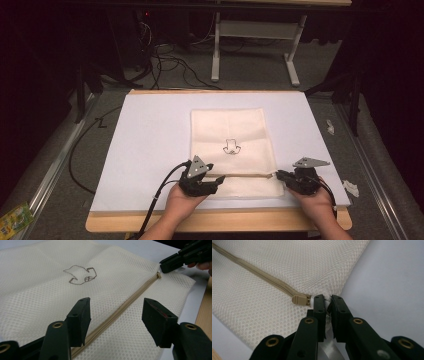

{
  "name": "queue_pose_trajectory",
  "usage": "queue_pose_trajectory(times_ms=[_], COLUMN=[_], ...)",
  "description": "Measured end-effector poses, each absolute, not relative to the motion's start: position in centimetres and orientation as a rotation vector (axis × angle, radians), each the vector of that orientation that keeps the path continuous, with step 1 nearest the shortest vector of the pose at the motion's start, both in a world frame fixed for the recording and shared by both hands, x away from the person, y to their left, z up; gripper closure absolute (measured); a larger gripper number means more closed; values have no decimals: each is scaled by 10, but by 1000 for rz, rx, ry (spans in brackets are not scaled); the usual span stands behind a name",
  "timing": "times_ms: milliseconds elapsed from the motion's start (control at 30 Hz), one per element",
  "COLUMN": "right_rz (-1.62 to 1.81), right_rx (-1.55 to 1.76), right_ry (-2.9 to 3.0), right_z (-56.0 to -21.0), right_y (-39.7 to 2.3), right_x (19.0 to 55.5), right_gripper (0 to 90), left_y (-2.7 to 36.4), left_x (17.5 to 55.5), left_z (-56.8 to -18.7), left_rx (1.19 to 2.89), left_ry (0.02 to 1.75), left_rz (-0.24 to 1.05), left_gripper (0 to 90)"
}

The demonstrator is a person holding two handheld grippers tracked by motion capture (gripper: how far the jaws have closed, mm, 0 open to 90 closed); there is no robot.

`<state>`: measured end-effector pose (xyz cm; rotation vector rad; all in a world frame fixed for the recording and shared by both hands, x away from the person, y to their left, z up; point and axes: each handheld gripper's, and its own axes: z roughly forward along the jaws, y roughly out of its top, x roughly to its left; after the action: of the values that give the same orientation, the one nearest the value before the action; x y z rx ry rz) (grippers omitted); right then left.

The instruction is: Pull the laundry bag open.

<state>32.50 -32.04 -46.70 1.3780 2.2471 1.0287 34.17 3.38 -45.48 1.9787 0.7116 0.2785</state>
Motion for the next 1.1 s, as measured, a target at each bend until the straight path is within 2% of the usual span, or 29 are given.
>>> queue_pose_trajectory(times_ms=[367, 500, 700, 1100], right_rz=[1028, 1050, 1087, 1112], right_rx=[1309, 1291, 1293, 1253], right_ry=[2226, 2230, 2219, 2221], right_z=[-460, -459, -457, -452], right_y=[-318, -320, -322, -322], right_x=[320, 318, 317, 315], right_gripper=[846, 847, 851, 856], left_y=[4, -7, -31, -89], left_x=[331, 331, 335, 342], left_z=[-456, -456, -464, -471], left_rx=[2012, 2011, 2011, 2020], left_ry=[632, 628, 648, 690], left_rz=[192, 112, 65, 30], left_gripper=[409, 444, 458, 561])
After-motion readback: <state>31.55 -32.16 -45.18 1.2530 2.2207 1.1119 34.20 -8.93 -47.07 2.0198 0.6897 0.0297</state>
